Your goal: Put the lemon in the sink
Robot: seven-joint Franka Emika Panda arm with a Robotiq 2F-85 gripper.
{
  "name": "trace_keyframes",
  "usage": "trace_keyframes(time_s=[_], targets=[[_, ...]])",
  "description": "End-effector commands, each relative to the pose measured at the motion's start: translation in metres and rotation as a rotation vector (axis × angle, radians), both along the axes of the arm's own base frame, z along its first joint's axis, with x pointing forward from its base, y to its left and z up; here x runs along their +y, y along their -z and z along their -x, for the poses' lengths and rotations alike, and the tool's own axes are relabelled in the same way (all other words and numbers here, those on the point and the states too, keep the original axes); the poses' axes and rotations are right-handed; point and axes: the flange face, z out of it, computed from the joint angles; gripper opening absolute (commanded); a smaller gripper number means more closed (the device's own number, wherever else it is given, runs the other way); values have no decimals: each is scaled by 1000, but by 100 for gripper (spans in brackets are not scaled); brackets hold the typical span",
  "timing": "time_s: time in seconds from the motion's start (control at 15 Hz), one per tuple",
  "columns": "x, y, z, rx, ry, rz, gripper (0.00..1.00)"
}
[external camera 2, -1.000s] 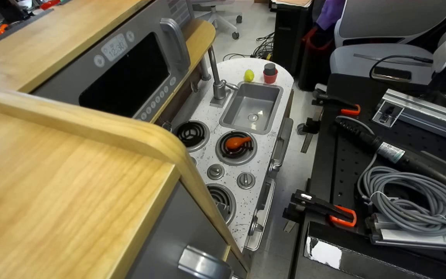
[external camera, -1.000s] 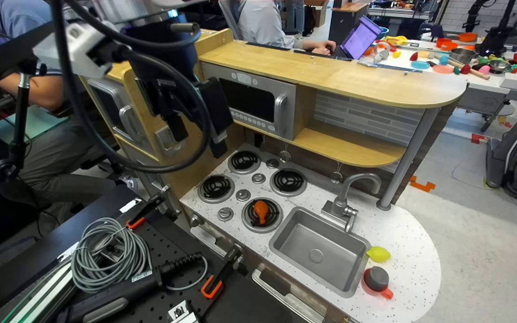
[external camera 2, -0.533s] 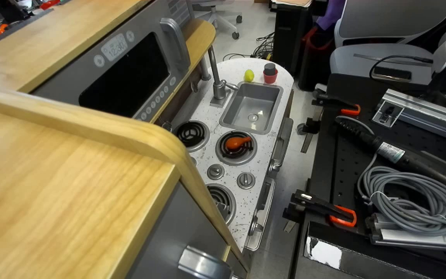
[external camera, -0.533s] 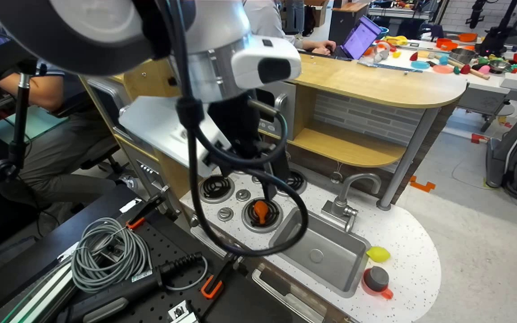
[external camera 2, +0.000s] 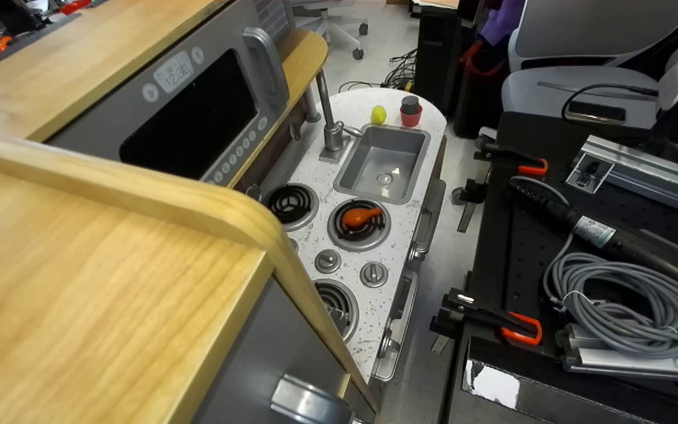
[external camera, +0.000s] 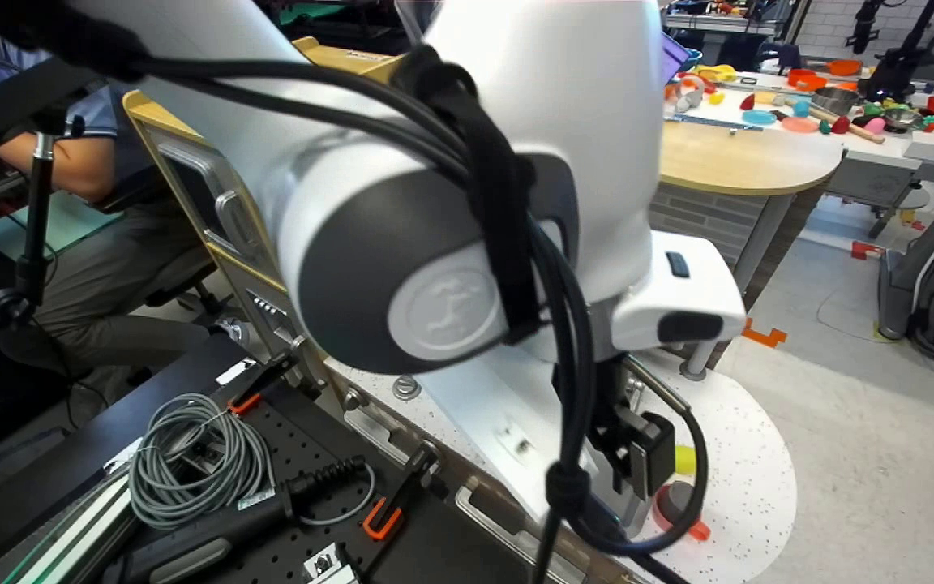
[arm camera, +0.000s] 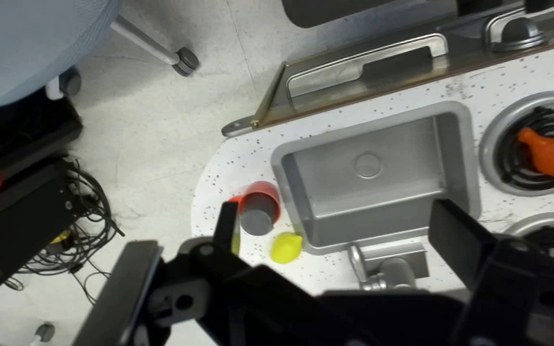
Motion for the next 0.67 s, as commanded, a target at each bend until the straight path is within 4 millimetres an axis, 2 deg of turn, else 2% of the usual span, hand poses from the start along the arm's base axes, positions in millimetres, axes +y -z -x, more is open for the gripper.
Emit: trace_keyframes(time_s=[0.0,0.2,0.6], targets=[[-44,41,-22,7,112,-5,100],[-66,71,-37,30,166,-36,100],[-106,125,-87,69,238,-30,100]])
